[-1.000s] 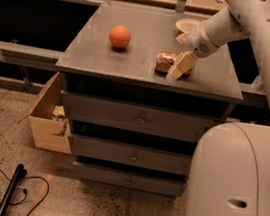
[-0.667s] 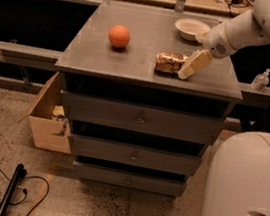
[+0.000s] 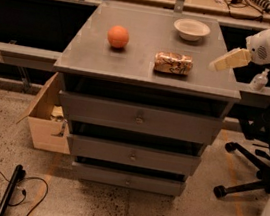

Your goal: Knock orange can over

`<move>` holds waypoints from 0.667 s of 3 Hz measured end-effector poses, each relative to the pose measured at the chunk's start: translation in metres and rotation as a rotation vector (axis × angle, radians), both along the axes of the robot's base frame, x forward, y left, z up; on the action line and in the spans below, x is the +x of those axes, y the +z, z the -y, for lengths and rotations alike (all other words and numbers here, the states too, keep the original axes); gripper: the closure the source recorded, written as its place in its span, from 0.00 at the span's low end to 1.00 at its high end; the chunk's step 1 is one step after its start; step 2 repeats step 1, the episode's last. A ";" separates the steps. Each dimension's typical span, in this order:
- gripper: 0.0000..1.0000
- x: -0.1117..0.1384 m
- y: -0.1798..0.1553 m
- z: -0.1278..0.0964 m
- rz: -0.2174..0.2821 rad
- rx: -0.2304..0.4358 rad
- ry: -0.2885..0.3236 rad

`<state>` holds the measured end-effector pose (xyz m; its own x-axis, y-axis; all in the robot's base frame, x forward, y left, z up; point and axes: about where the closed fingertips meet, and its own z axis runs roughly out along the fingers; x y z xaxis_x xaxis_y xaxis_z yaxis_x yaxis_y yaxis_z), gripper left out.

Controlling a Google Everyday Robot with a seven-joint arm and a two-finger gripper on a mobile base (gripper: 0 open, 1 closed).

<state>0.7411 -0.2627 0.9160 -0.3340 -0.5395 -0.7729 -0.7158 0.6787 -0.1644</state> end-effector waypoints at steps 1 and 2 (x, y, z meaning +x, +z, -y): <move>0.00 0.011 -0.007 0.007 0.021 0.027 -0.068; 0.00 0.011 -0.007 0.007 0.021 0.027 -0.068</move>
Offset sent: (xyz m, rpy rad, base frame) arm 0.0000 0.0000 0.0000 0.0000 0.0000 0.0000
